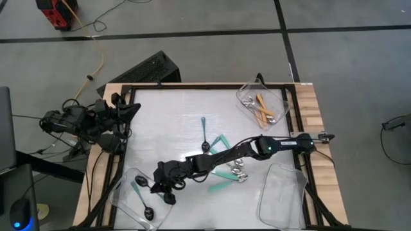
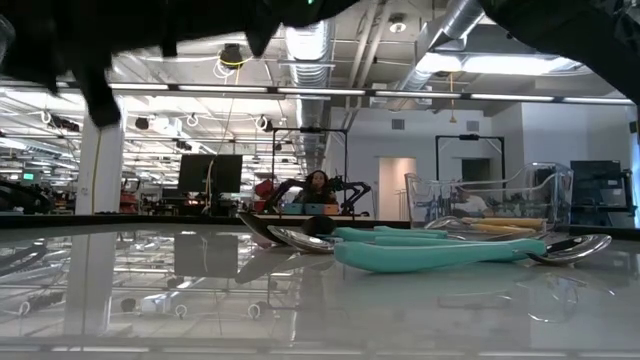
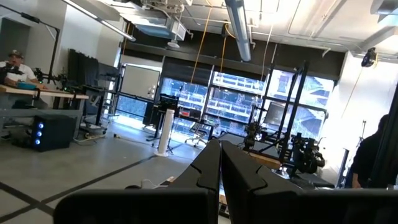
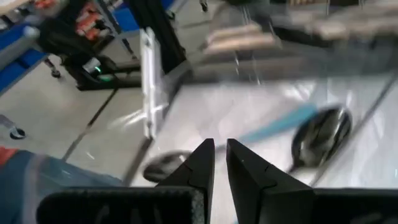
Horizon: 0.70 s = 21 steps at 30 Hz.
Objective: Sort silverware by color (type)
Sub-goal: Put the blue spoon into the bottom left transparent bin
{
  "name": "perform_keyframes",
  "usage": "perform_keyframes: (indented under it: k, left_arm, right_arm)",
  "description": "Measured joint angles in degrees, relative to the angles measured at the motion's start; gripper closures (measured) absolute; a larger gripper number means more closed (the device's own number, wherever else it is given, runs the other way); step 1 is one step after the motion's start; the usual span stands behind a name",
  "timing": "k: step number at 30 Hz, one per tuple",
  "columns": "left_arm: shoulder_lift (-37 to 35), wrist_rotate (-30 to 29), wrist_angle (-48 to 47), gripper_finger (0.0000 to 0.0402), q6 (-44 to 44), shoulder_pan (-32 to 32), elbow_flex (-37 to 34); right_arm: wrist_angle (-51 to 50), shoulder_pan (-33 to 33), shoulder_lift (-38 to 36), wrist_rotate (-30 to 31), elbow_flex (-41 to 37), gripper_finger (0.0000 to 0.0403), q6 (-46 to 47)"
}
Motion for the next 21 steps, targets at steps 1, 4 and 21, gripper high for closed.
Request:
perform_keyframes:
  k: [1,4,21]
  left_arm:
    - [0.0,0.0,-0.12,0.0401,0.0,-0.02,0.0]
    - [0.0,0.0,-0.95,0.0401,0.0,0.0,0.0]
    - [0.0,-0.28,-6.32,0.0401,-1.1,-0.02,-0.04]
  right_arm:
    - [0.17,-0.09,-0.88,-0.21,0.0,0.0333,-0.94]
    - [-1.58,-0.71,-3.69,-4.21,0.09,0.0333,-5.03]
    - [-54.42,-6.33,-28.57,-6.77,0.07,0.0333,-18.62]
